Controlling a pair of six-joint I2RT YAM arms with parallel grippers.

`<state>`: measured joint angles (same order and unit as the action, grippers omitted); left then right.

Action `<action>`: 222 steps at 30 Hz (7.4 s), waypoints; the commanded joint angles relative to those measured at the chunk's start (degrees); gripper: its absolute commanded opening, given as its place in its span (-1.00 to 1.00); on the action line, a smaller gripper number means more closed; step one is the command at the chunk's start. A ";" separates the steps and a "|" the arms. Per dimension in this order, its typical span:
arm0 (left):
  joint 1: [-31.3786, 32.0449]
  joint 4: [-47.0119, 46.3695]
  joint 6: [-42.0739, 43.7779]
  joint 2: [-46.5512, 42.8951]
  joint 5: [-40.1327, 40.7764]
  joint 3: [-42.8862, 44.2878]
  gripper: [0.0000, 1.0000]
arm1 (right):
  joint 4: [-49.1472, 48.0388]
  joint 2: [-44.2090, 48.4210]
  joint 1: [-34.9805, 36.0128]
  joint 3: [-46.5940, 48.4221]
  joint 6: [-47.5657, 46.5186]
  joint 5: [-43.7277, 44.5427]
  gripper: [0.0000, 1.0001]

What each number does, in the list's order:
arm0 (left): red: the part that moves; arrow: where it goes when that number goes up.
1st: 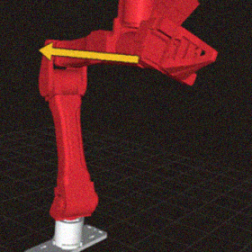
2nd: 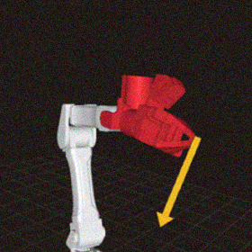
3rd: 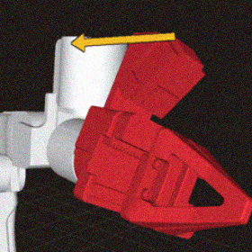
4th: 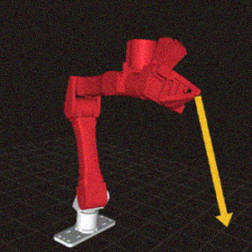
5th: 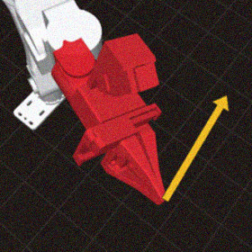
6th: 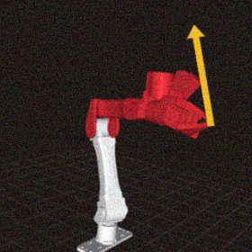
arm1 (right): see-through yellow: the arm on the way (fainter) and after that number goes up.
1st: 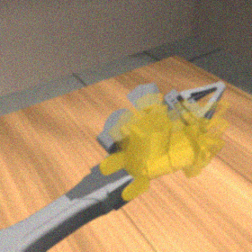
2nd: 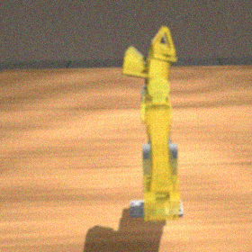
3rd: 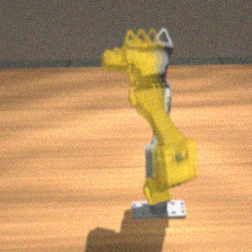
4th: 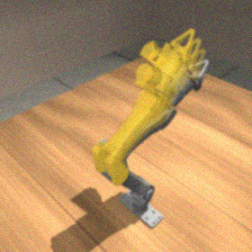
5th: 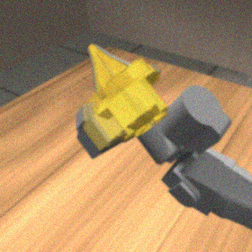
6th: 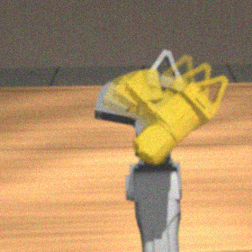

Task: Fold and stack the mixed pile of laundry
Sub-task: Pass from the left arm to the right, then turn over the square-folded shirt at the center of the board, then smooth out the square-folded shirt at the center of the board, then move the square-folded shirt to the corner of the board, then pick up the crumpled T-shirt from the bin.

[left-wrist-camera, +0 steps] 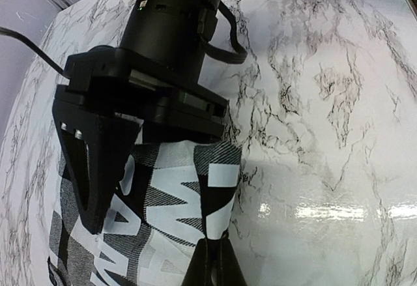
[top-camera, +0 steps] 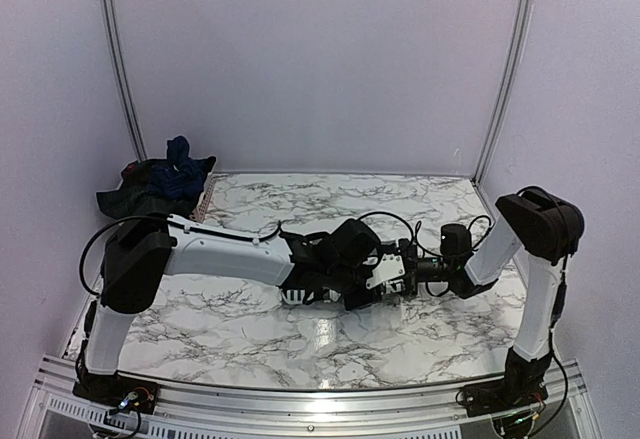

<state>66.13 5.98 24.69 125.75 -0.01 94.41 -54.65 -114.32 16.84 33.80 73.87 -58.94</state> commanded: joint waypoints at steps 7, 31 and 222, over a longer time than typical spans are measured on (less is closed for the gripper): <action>0.38 -3.32 -4.52 -5.62 2.94 -1.85 -0.59 | 14.86 2.79 2.24 4.75 -6.84 2.04 -1.00; -8.71 11.61 -37.13 -32.46 9.33 -21.39 0.98 | 119.97 33.65 -12.52 41.58 -66.81 54.18 -1.00; -63.92 36.87 -30.75 10.14 -2.88 35.13 -0.30 | 81.20 23.96 -3.62 36.31 -49.87 23.20 0.97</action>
<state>2.59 43.11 -6.17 136.84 -1.04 127.26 26.94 -88.79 13.63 67.35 23.88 -36.45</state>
